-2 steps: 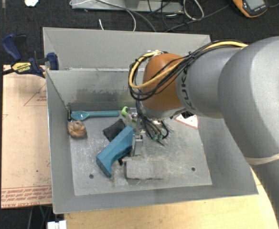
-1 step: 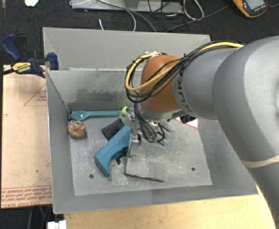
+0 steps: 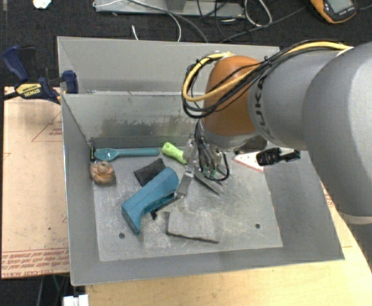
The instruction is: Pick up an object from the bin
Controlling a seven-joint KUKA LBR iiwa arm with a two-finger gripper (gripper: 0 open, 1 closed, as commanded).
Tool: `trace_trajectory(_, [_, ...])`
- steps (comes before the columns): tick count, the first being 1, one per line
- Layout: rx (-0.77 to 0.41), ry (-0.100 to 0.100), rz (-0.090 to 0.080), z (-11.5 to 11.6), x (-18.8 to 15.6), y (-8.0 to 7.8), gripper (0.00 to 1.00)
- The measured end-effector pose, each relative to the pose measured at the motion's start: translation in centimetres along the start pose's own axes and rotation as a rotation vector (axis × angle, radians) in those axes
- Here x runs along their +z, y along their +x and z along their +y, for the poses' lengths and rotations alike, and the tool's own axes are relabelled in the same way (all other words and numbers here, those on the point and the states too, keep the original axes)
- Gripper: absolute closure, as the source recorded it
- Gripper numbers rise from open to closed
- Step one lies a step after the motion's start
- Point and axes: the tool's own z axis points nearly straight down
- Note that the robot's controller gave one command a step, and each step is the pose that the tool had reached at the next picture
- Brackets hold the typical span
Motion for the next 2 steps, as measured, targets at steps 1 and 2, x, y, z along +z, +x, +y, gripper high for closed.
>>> trace_trajectory(1, [-0.382,-0.001,-0.001,1.0,0.5,1.2,0.0])
trace_trajectory(2, [-0.409,-0.001,-0.005,3.7,2.7,2.0,0.0])
